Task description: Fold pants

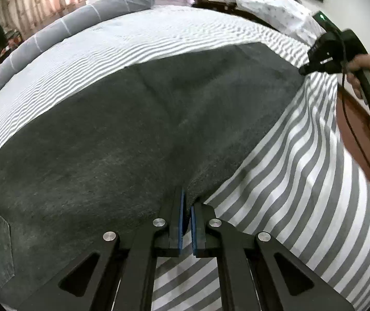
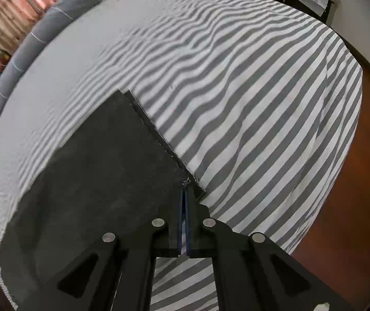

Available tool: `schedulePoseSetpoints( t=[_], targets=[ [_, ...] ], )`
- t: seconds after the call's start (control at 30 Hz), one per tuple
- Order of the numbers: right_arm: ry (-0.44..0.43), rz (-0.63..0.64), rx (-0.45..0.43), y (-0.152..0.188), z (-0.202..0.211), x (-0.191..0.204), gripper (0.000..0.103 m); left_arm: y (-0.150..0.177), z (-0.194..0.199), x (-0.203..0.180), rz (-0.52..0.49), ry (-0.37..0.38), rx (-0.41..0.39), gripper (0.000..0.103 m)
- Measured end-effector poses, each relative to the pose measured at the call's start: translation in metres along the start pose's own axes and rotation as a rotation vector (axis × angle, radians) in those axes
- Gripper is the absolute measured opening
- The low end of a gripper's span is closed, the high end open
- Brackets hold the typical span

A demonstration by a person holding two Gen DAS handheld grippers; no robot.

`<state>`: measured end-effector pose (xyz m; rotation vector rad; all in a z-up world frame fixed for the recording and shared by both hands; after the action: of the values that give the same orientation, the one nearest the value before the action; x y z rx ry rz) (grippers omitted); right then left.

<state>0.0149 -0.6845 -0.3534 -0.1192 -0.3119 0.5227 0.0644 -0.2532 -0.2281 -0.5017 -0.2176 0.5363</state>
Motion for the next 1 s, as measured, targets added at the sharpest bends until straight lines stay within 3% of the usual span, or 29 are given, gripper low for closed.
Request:
schedulePoseSetpoints(
  t=[0.1, 0.2, 0.27, 0.4, 0.5, 0.6, 0.77, 0.87, 1.0],
  targets=[
    [0.018, -0.014, 0.025, 0.004, -0.009, -0.004, 0.004, 0.0, -0.004, 0.002, 0.009, 0.007, 0.019, 0.005],
    [0.048, -0.024, 0.024, 0.002, -0.006, -0.005, 0.014, 0.0, -0.005, 0.004, 0.039, 0.032, 0.029, 0.016],
    [0.043, -0.027, 0.007, 0.002, 0.003, -0.003, 0.021, -0.001, -0.001, 0.004, 0.06, 0.068, 0.019, 0.021],
    [0.032, 0.024, -0.075, -0.001, 0.032, 0.018, 0.022, -0.005, 0.018, 0.011, 0.113, 0.125, -0.042, 0.022],
    [-0.06, 0.108, -0.083, 0.008, 0.046, 0.058, 0.022, -0.007, 0.032, 0.03, 0.187, 0.112, -0.089, 0.023],
    [-0.175, 0.206, -0.037, 0.027, 0.048, 0.114, 0.022, -0.003, 0.039, 0.06, 0.252, 0.046, -0.1, 0.023],
    [-0.282, 0.362, 0.056, 0.074, 0.035, 0.202, 0.022, 0.018, 0.042, 0.109, 0.363, -0.049, -0.079, 0.023],
    [-0.287, 0.426, 0.113, 0.096, 0.014, 0.239, 0.022, 0.031, 0.036, 0.123, 0.388, -0.078, -0.047, 0.023],
    [-0.215, 0.524, 0.131, 0.114, -0.012, 0.267, 0.022, 0.048, 0.024, 0.127, 0.426, -0.067, 0.007, 0.023]
  ],
)
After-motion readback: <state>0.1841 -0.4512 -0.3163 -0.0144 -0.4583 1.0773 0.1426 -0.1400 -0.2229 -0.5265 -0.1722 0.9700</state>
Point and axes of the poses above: each gripper's, at about its wrist camera, not at the fingertips, and z roughly against the way its jaws point, x to its left, y to its underside, the point moved 6 cm from there along -z, roughly the way its jaws point, and after that the axes turned 7 degrees about -z, right-handed, at the moved point
